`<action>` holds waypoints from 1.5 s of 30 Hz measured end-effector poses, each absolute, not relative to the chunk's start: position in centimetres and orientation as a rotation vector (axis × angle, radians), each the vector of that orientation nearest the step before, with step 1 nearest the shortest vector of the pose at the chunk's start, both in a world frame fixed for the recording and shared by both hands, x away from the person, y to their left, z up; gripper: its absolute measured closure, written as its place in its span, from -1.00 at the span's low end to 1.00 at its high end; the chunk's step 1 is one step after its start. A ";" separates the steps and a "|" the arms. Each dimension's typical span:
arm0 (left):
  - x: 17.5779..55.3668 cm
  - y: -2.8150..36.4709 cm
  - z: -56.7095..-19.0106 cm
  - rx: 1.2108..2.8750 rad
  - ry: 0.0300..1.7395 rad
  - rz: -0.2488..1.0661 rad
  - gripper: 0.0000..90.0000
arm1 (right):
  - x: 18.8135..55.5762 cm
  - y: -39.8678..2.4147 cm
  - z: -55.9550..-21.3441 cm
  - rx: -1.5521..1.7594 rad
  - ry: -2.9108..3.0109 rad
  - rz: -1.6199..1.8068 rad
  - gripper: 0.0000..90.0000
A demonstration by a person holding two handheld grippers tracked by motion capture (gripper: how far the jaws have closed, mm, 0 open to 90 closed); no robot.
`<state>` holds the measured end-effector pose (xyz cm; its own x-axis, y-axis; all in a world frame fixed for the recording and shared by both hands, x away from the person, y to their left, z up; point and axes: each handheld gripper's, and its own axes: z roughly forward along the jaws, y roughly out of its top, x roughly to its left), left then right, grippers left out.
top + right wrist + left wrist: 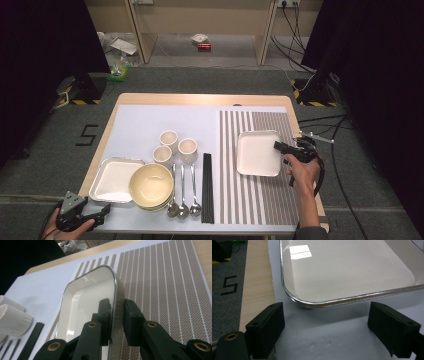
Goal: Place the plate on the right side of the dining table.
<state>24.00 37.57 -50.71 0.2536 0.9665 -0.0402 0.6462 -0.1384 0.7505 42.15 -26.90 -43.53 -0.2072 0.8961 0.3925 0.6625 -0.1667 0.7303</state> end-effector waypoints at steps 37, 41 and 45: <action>23.8 37.6 -50.9 1.849 1.463 0.631 -0.72 | 43.4 -25.6 -45.3 1.801 1.884 1.072 0.99; 23.8 37.6 -50.9 1.847 1.463 0.632 -0.72 | 43.3 -25.8 -45.3 1.800 1.893 1.043 0.90; 23.8 37.5 -50.9 1.845 1.464 0.632 -0.72 | 43.2 -25.9 -45.5 1.791 1.903 1.010 0.83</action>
<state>23.77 37.54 -50.95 0.2462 0.9683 -0.0428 0.6332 -0.1273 0.7634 43.20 -25.91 -45.46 -0.1489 0.9638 0.2214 0.7233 -0.0465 0.6890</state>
